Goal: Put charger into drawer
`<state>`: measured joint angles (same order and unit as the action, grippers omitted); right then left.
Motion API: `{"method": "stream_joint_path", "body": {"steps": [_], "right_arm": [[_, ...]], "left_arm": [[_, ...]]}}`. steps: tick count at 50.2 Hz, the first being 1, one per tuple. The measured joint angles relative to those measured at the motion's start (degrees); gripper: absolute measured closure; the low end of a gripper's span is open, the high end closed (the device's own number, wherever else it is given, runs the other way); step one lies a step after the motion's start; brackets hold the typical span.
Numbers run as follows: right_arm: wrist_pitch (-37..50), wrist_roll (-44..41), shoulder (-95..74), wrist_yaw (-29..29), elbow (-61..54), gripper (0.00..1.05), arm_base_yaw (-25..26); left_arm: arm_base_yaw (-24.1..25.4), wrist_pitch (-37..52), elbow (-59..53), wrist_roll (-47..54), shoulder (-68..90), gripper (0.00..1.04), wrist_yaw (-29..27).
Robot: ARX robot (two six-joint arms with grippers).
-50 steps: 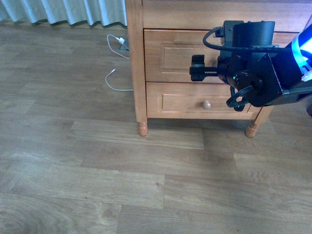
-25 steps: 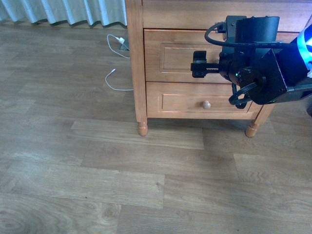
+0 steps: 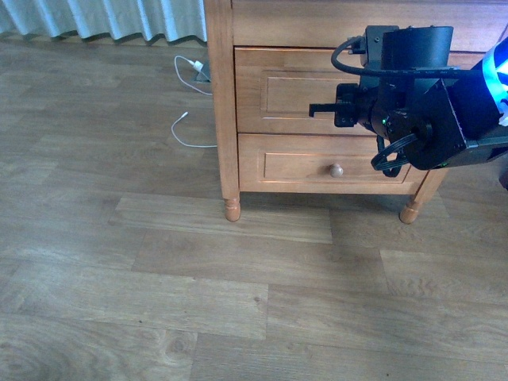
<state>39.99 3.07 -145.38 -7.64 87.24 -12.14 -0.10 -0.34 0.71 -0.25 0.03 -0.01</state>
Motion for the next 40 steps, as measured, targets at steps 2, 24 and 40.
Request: {"method": "stream_joint_path", "body": {"steps": [2, 24, 40], "right_arm": [[0.0, 0.0, 0.0, 0.0, 0.0, 0.82, 0.0], [-1.7, 3.7, 4.9, 1.4, -7.1, 0.82, -0.3], [-6.1, 7.3, 20.7, 1.3, -29.2, 0.82, -2.1]], "left_arm": [[0.0, 0.0, 0.0, 0.0, 0.0, 0.06, 0.0], [0.0, 0.0, 0.0, 0.0, 0.0, 0.06, 0.0], [0.0, 0.0, 0.0, 0.0, 0.0, 0.06, 0.0]]}}
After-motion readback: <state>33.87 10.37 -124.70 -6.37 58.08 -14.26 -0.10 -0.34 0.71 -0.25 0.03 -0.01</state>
